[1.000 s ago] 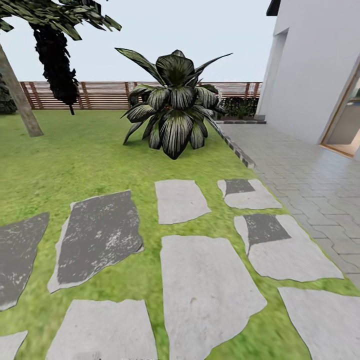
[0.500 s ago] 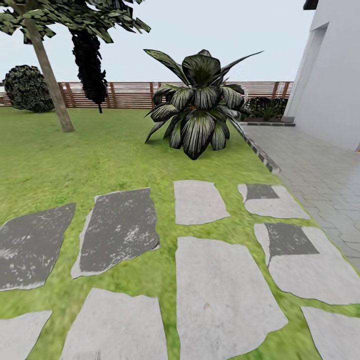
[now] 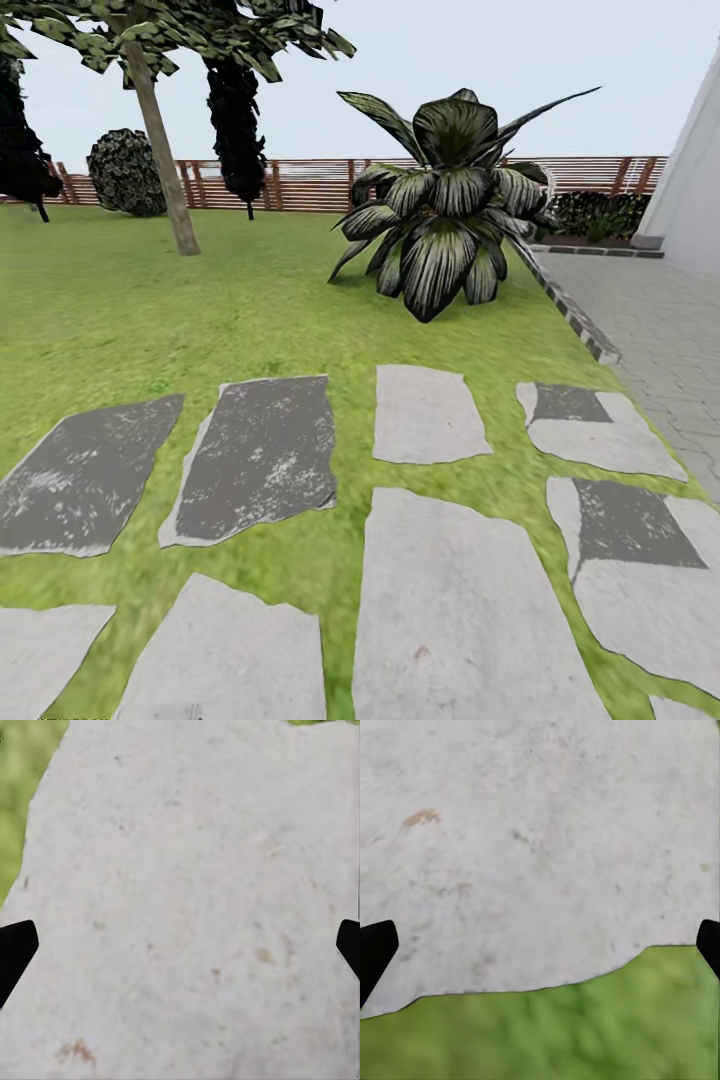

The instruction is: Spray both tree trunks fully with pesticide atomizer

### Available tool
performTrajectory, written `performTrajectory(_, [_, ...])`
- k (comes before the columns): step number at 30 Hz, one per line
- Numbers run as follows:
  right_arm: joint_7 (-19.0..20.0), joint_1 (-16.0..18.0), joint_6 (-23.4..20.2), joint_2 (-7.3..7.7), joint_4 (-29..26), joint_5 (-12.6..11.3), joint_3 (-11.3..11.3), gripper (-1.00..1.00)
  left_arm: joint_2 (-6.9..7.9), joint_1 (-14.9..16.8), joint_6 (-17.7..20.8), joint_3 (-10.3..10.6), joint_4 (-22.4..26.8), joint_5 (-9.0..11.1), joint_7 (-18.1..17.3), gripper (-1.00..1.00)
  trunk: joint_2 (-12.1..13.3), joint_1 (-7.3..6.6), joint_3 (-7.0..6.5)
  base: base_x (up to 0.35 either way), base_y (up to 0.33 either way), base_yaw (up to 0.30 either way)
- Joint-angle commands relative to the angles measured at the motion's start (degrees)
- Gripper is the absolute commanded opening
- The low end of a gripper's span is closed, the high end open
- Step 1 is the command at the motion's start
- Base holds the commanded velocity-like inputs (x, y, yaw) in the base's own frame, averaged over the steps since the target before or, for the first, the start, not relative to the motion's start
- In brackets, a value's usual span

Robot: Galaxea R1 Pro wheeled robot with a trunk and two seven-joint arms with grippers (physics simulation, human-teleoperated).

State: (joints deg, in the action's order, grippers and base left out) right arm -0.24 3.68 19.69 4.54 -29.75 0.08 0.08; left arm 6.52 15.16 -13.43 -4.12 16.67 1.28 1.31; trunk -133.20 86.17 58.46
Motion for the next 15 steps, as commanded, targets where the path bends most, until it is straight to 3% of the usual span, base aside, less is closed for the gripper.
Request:
performTrajectory(1, [0.0, 0.0, 0.2, 0.02, 0.0, 0.0, 0.0, 1.00, -0.01, 0.0, -0.2, -0.1, -0.1, 0.1, 0.0, 1.00, 0.0, 0.01, 0.05, 0.192, -0.224, 0.278])
performTrajectory(6, [0.0, 0.0, 0.2, 0.00, 0.0, 0.0, 0.0, 1.00, -0.01, 0.0, -0.2, -0.1, -0.1, 0.1, 0.0, 1.00, 0.0, 0.01, 0.05, 0.093, -0.182, 0.278])
performTrajectory(15, [0.0, 0.0, 0.2, 0.00, 0.0, -0.1, 0.0, 1.00, -0.01, 0.0, -0.2, -0.1, -0.1, 0.1, 0.0, 1.00, 0.0, 0.01, 0.05, 0.006, -0.022, 0.278])
